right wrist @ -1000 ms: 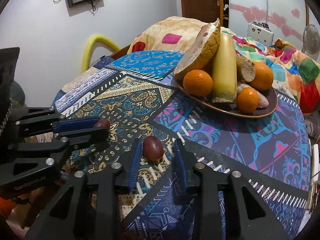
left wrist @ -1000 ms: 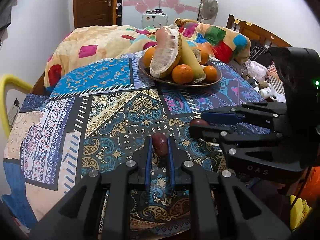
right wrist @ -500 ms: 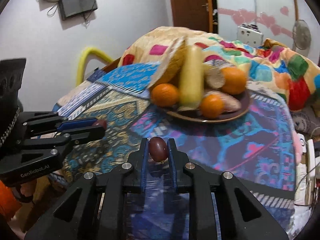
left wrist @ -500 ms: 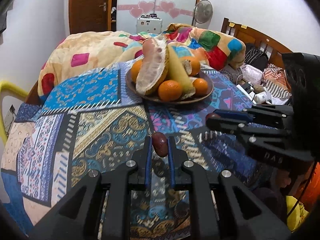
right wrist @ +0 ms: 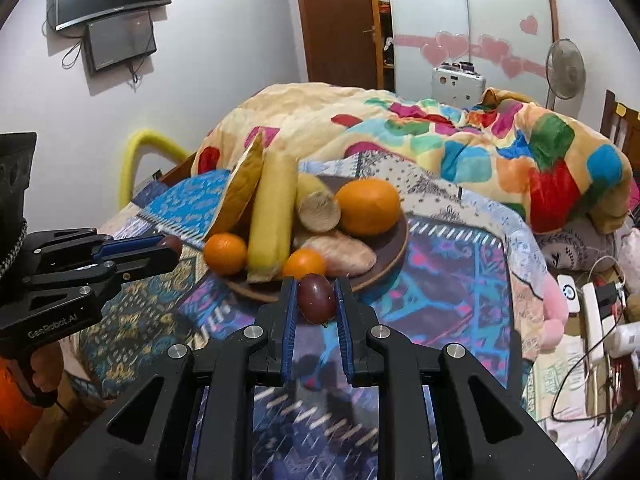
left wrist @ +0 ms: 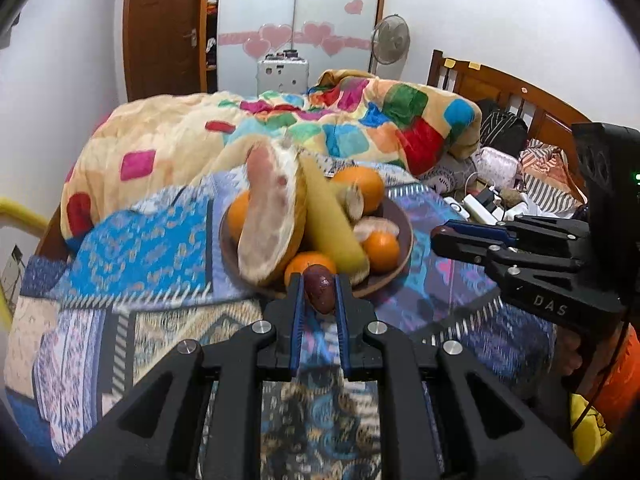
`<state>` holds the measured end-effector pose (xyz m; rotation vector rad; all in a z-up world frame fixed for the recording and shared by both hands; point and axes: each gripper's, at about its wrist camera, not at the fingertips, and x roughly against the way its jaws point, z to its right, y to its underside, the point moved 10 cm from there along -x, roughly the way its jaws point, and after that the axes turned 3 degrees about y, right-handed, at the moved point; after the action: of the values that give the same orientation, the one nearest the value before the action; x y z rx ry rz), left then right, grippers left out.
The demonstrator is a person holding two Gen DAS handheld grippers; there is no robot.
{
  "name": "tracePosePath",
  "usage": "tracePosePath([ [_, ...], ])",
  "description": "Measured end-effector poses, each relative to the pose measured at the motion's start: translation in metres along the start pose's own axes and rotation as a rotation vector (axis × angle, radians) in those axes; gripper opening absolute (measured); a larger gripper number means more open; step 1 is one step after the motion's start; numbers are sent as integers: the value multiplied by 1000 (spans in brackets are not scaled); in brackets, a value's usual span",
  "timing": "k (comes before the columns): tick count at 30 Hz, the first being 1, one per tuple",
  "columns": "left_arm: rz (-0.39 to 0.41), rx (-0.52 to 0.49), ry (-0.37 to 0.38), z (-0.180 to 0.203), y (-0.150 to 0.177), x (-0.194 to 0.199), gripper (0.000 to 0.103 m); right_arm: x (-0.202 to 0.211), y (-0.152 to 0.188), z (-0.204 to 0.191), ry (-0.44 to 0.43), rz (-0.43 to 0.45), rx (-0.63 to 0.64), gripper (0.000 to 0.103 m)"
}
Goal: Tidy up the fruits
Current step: 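Lower both dates onto the plate and open both grippers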
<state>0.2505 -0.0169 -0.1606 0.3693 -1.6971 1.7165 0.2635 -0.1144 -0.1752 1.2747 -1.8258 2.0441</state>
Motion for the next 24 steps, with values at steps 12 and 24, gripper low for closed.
tracePosePath([
  [12, 17, -62, -15, 3, -26, -26, 14, -32, -27, -6, -17, 11, 37, 17],
  [24, 10, -64, -7, 3, -28, -38, 15, -48, -21, -9, -40, -34, 38, 18],
])
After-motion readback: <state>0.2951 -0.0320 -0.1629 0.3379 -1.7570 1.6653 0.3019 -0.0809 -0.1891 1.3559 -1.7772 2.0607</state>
